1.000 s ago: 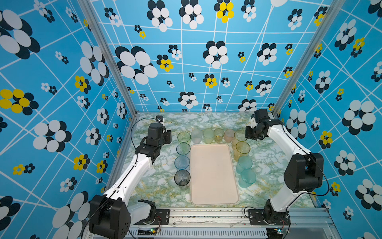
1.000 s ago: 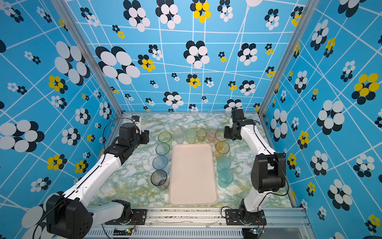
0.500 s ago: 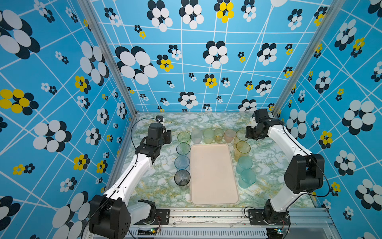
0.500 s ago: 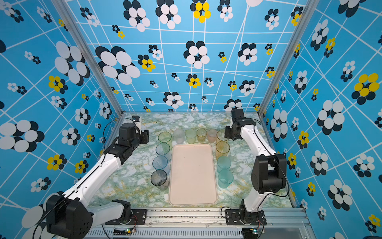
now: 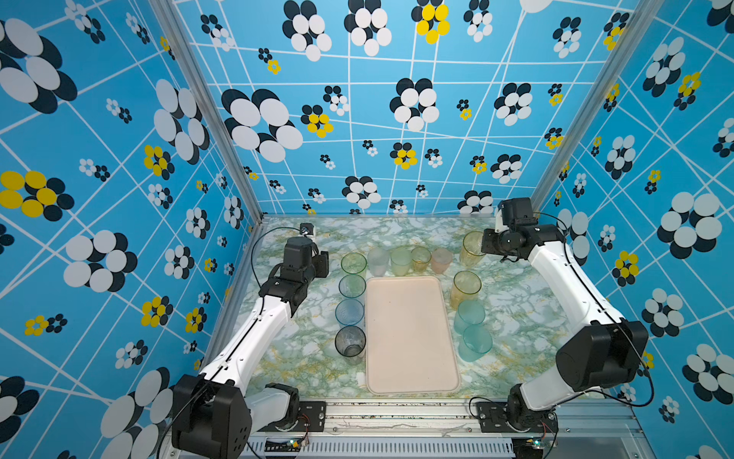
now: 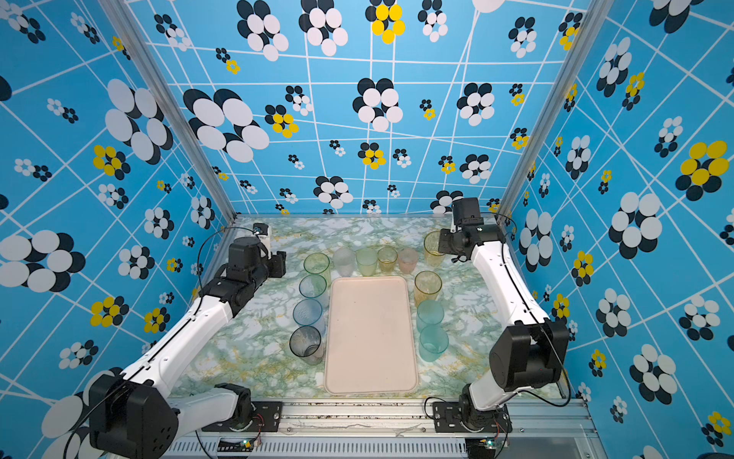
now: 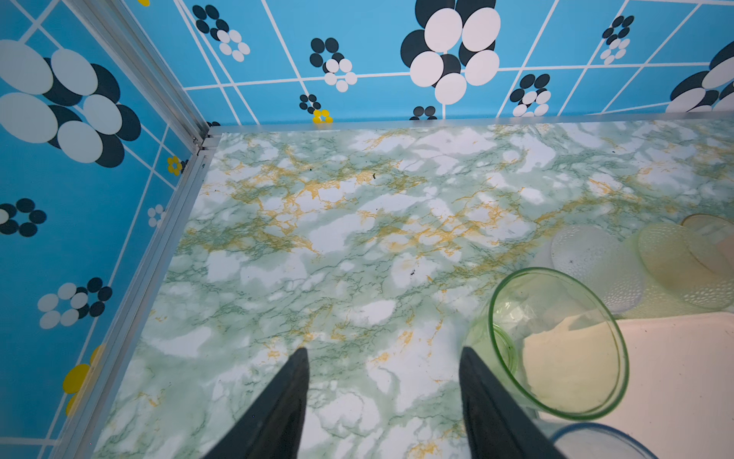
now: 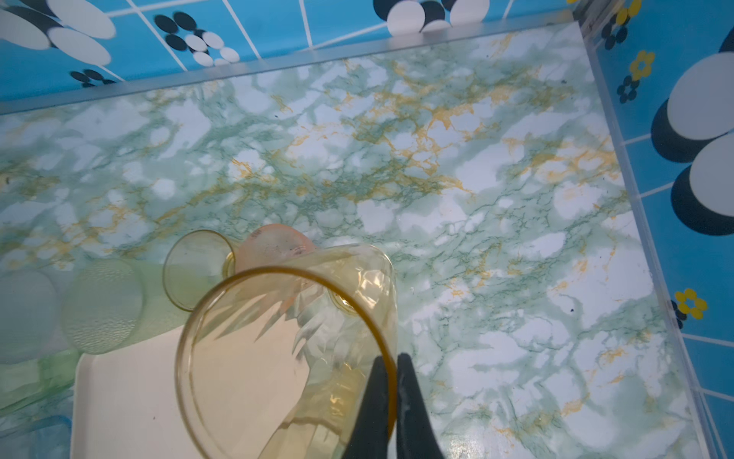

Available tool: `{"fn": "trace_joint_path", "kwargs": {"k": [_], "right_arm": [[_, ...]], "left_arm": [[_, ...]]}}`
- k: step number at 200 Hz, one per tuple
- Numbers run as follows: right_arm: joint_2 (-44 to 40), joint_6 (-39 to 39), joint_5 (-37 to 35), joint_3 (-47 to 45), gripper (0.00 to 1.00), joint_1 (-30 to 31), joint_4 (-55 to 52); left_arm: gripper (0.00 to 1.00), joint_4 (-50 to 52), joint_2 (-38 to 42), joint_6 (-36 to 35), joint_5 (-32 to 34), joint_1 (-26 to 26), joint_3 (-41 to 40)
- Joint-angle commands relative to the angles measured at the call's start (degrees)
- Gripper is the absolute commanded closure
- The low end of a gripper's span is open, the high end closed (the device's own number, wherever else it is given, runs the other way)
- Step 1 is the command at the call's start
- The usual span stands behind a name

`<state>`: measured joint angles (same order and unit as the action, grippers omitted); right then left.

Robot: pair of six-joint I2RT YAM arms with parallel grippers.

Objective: Place the glasses into the tray
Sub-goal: Pick up the glass from the top-right of the table, then place the glass on the tray.

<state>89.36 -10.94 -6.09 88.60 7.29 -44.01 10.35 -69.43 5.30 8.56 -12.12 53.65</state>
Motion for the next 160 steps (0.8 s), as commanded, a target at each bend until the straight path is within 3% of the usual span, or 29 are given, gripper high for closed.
{"fn": "trace_joint_path", "kwargs": {"k": [1, 38, 81, 160], "right_arm": [[-3.9, 1.7, 0.6, 5.3, 1.00, 3.0, -1.3], [-2.6, 3.9, 2.4, 11.9, 1.00, 10.6, -6.0], [4.7, 5.5, 4.9, 18.2, 1.00, 22.1, -11.7], [21.4, 5.6, 7.2, 28.4, 1.00, 31.1, -14.5]], "left_arm": [[0.39, -0.5, 1.3, -0.5, -0.7, 0.6, -0.7], [0.40, -0.4, 0.9, 0.0, -1.7, 0.6, -0.4], [0.41, 0.4, 0.8, 0.1, -2.4, 0.7, 0.4], [0.41, 1.7, 0.8, 0.2, -3.5, 1.0, 1.5]]}}
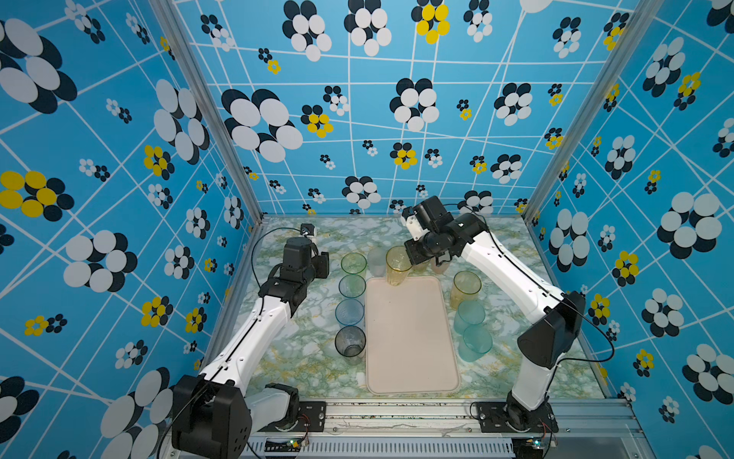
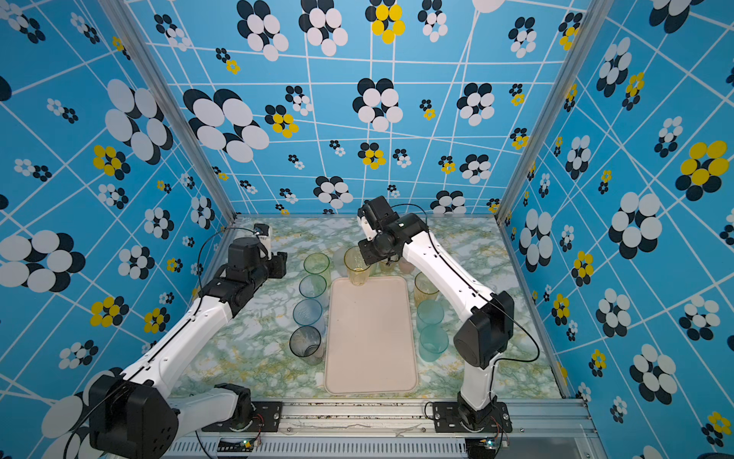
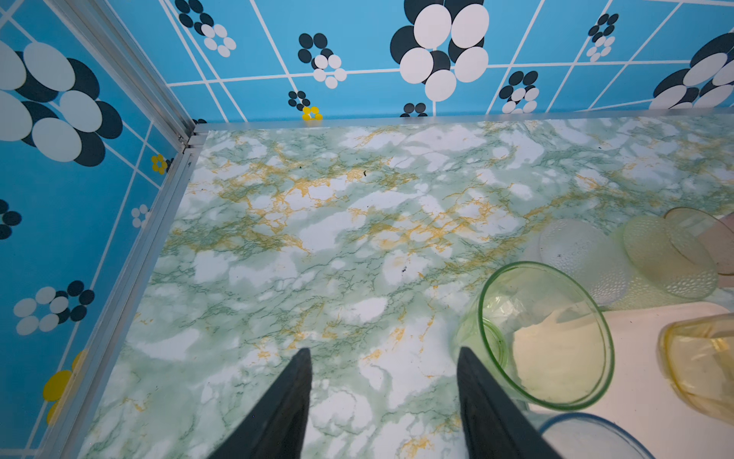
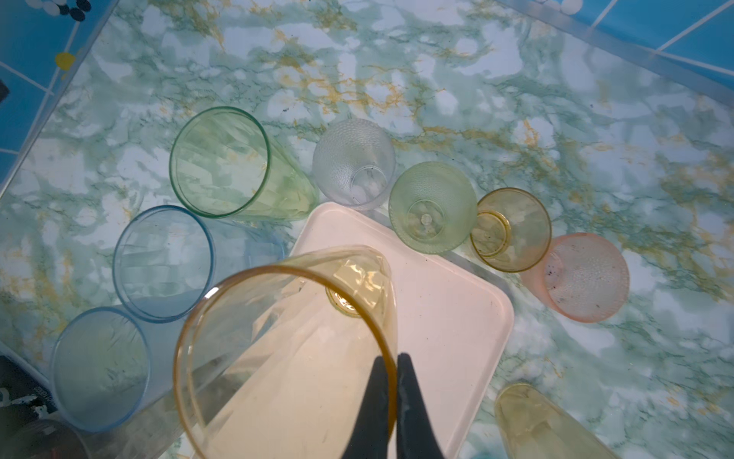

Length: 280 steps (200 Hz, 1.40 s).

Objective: Place the glasses into the tray
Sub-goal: Place the glass on the tray.

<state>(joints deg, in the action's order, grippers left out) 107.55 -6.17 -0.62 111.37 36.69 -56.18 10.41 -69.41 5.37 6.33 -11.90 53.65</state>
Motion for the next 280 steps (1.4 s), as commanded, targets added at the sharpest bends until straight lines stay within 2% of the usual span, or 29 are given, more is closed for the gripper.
{"fn": "trace_joint_path", "kwargs": {"k": [1, 87, 280], "right_arm": [[3.5, 0.8, 1.8, 5.7, 1.00, 1.8, -2.4], [12.7, 0.6, 2.7, 12.7, 1.00, 2.8, -4.3], [19.4, -0.2, 0.2, 14.9, 1.00, 2.7, -2.2]], "left_arm": [[0.41, 1.6, 0.8, 0.2, -1.3, 0.8, 1.5], [0.40, 3.0, 0.8, -0.7, -1.8, 1.1, 2.4], [0.39, 3.3, 1.2, -0.9, -2.7, 1.9, 1.8]]}}
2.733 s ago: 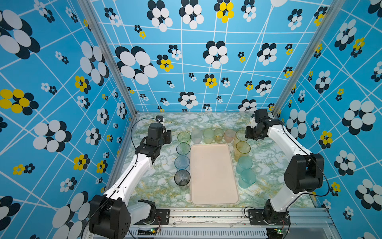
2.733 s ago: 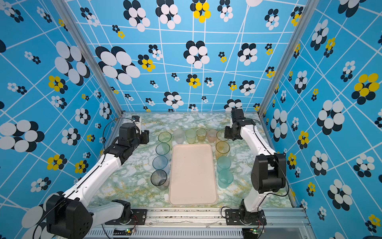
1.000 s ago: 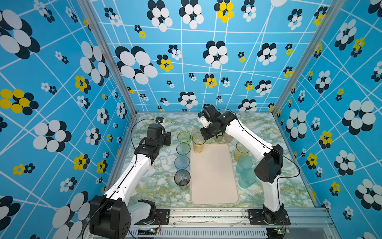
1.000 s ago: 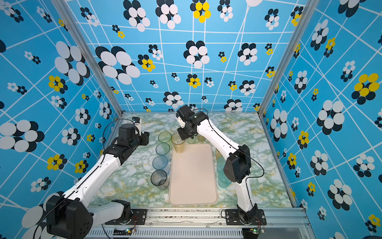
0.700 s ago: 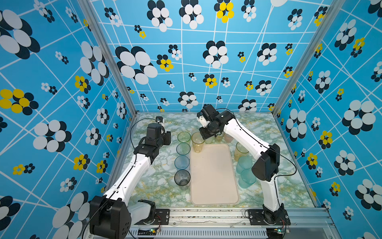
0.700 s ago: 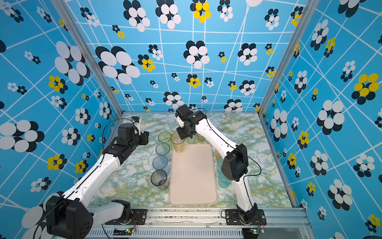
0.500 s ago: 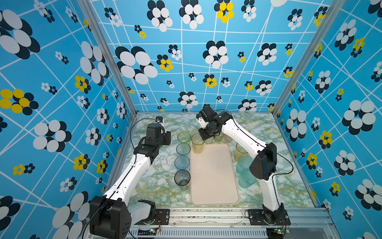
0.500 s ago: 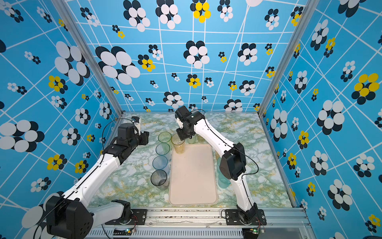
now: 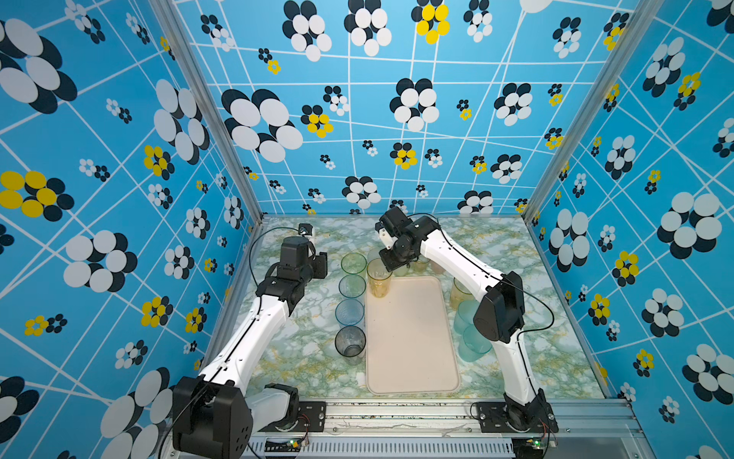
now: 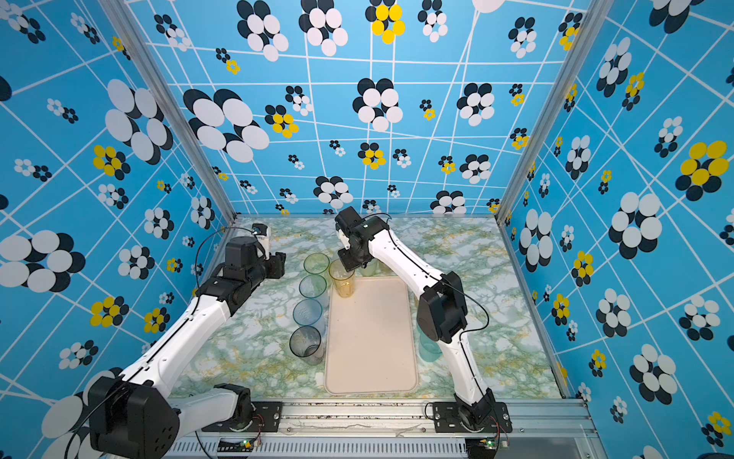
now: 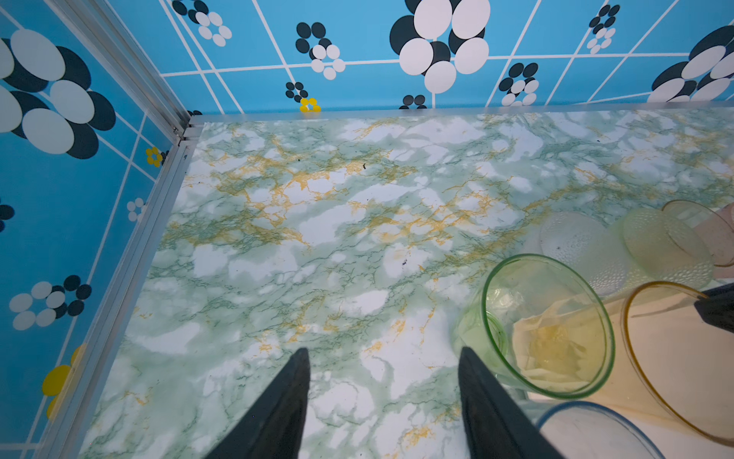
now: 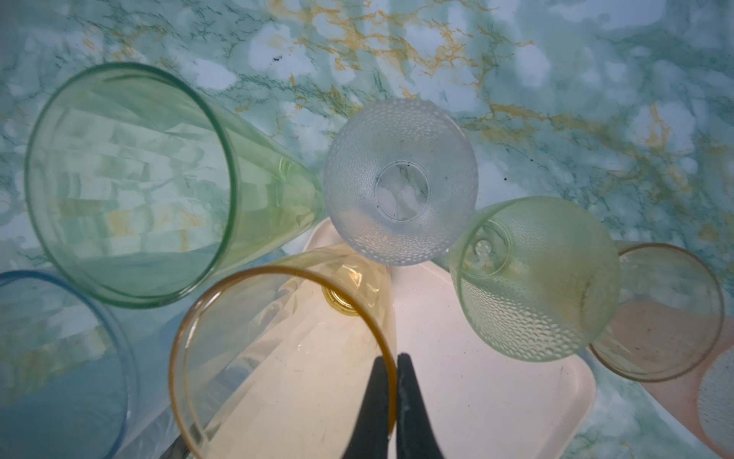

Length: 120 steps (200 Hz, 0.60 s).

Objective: Place the glasses into the tray
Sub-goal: Place the glass on the tray.

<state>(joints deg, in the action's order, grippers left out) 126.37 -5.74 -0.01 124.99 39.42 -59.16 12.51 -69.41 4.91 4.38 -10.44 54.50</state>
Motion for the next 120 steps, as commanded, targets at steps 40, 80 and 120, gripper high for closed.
{"fn": "trace_joint_path", "kwargs": {"k": [40, 80, 120], "right_arm": [[1.3, -1.3, -0.2, 1.3, 1.00, -0.2, 1.3], [0.7, -1.4, 0.1, 0.9, 0.97, -0.3, 1.4], [-0.1, -1.2, 0.3, 0.9, 0.86, -0.3, 1.0]], "left_arm": [[0.39, 1.3, 1.2, -0.6, -0.7, 0.5, 0.8], [0.39, 1.4, 1.1, -0.7, -0.7, 0.6, 0.8], [0.39, 1.4, 1.1, -0.7, -0.9, 0.6, 0.8]]}}
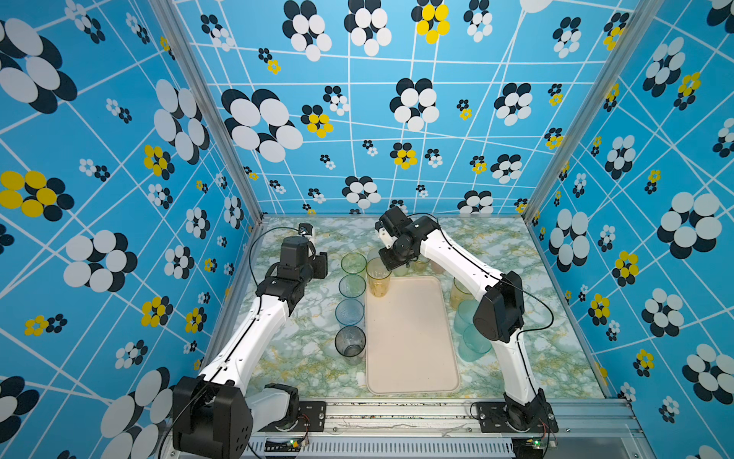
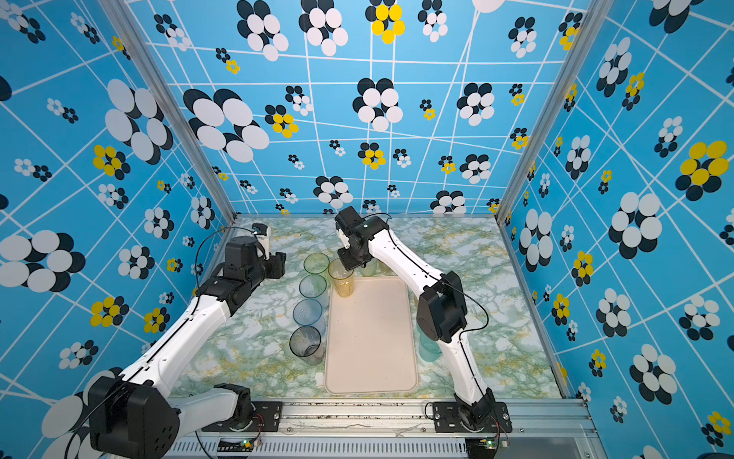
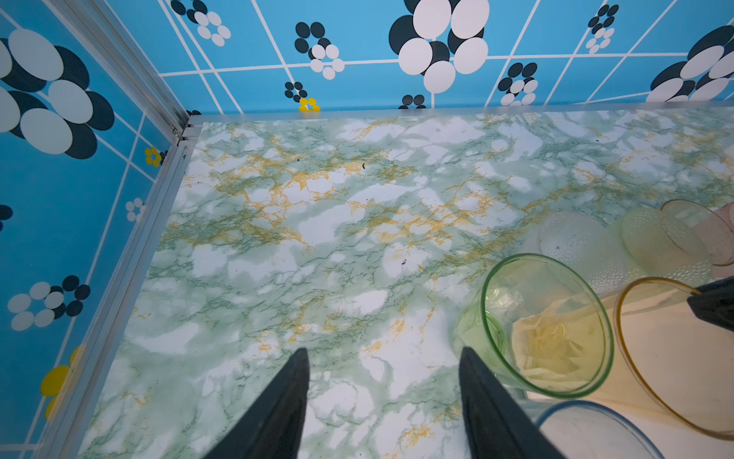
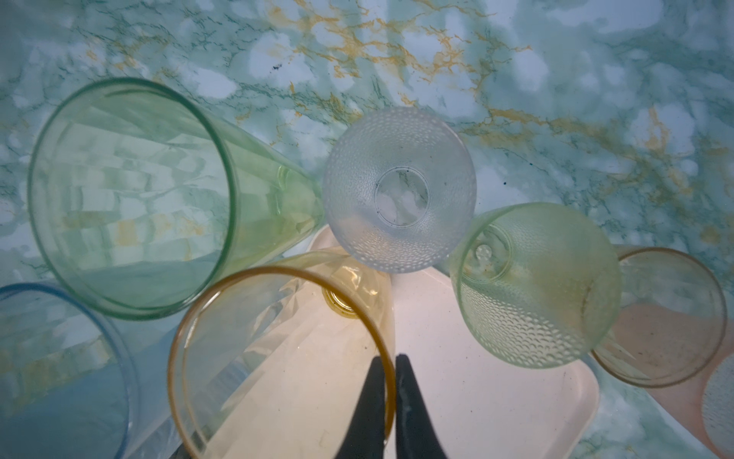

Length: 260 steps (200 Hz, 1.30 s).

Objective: Place the glasses into the tray
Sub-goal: Place the glass on the tray.

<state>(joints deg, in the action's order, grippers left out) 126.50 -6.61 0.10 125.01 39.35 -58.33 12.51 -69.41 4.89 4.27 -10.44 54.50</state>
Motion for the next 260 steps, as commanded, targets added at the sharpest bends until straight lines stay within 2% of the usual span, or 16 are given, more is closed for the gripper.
{"fn": "trace_joint_path", "kwargs": {"k": [1, 39, 85, 185, 207, 232, 260], "right_arm": [[-0.2, -0.3, 0.2, 0.8, 0.86, -0.3, 0.1], [-1.0, -0.3, 0.2, 0.2, 0.78, -0.2, 0.0], [-1.4, -0.3, 0.1, -1.1, 0.74, -0.3, 0.7], [-11.4, -0.6, -3.3, -7.4, 0.70, -1.3, 5.6], [-17.1, -1.3, -4.6, -12.9, 0.71, -3.7, 7.3], [-25.9, -3.5, -7.7, -23.6, 0.71, -7.4, 9.6], [-36.1, -5.6, -10.8, -34.9, 0.71, -12.0, 9.7]], "left_arm": [[0.39, 1.3, 1.1, -0.7, -0.8, 0.6, 0.8], [0.39, 1.5, 1.2, -0.6, -0.8, 0.6, 0.8], [0.39, 1.5, 0.9, -0.5, -0.9, 0.6, 0.9], [0.40, 2.0, 0.9, -0.5, -1.4, 0.2, 1.0], [0.40, 2.3, 1.2, -0.7, -0.4, -1.0, 1.0], [0.40, 2.6, 0.9, -1.3, 1.1, -3.5, 1.4], [0.40, 3.0, 0.3, -1.0, 0.1, -3.8, 2.4]]}}
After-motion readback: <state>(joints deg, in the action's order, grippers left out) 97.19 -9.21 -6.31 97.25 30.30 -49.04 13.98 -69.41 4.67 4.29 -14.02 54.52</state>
